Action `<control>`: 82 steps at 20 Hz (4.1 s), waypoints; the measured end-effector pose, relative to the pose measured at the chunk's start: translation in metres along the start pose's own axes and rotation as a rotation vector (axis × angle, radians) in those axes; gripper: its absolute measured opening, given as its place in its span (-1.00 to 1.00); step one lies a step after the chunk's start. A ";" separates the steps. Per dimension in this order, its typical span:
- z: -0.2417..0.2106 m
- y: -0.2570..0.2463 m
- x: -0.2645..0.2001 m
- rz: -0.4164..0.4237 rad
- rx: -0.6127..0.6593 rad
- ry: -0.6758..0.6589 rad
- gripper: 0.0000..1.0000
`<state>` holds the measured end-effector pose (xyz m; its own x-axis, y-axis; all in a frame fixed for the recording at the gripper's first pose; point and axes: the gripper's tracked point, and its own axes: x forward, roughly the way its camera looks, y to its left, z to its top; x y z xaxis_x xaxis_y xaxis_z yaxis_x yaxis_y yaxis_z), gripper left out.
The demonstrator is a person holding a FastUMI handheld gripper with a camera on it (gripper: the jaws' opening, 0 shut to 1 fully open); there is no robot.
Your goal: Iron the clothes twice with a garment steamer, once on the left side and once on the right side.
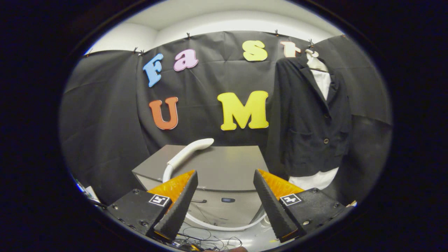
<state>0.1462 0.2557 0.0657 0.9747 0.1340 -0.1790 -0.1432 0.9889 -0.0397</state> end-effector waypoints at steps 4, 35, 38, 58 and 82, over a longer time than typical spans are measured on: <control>0.014 0.041 0.063 0.092 0.029 0.058 0.99; -0.065 0.148 0.280 -0.048 0.086 0.580 0.40; -0.062 0.148 0.280 -0.035 0.098 0.560 0.14; 0.001 0.053 0.131 0.197 0.091 0.259 -0.26; 0.070 -0.167 -0.074 0.006 0.123 -0.089 -0.26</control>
<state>0.1102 0.0850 0.1548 0.9860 0.1397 -0.0912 -0.1322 0.9877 0.0831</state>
